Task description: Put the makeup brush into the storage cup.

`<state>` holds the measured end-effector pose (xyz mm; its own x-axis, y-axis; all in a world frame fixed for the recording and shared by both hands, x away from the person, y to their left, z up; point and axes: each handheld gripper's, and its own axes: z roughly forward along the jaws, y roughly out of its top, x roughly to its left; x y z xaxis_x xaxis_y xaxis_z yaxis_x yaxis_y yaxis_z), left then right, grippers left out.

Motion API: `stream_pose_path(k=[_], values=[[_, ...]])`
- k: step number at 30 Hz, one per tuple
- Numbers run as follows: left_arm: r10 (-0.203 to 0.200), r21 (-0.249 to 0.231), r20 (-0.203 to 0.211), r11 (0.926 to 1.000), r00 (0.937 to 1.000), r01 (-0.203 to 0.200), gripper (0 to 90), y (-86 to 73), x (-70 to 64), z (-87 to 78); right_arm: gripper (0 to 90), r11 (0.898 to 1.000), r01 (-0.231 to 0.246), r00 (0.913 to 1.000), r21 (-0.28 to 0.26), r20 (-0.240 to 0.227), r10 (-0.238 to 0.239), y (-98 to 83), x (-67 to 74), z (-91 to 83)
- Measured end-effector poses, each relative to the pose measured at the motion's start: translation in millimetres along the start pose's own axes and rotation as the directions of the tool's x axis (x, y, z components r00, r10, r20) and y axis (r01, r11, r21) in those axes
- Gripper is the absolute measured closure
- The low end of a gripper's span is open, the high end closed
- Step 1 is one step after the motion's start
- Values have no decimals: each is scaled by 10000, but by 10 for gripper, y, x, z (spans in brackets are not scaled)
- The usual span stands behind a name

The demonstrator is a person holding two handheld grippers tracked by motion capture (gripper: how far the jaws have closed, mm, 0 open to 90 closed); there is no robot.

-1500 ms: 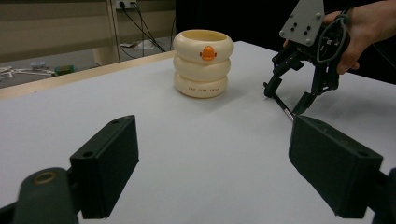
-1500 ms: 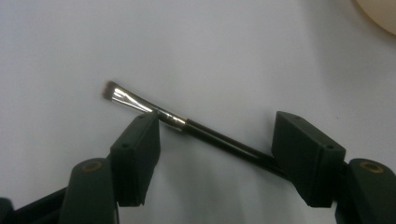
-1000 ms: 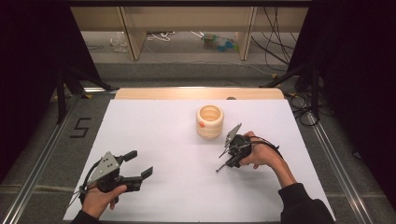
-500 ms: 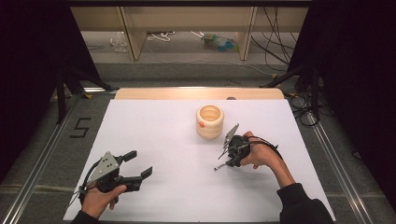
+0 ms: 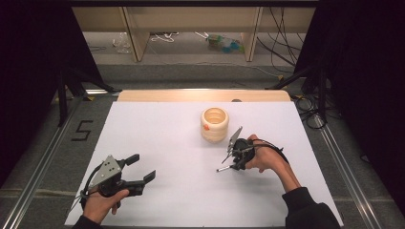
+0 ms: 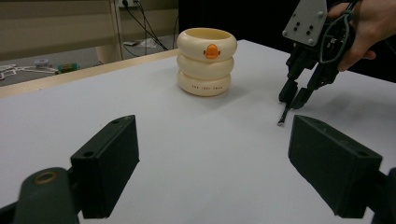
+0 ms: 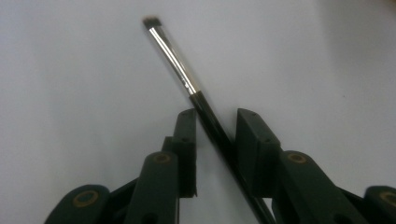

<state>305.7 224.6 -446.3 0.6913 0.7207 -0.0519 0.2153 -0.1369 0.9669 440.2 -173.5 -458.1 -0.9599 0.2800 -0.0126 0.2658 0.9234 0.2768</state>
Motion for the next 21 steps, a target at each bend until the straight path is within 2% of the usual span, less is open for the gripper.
stream_pose_path(k=[11,21], values=[[33,2,-14,10000,10000,-33,164,0,2,0,759,9998,132,9999,149,97,-133,24,33,1],[79,-7,-5,10000,10000,-79,164,1,5,0,787,9992,277,9996,294,-13,-277,46,47,3]])
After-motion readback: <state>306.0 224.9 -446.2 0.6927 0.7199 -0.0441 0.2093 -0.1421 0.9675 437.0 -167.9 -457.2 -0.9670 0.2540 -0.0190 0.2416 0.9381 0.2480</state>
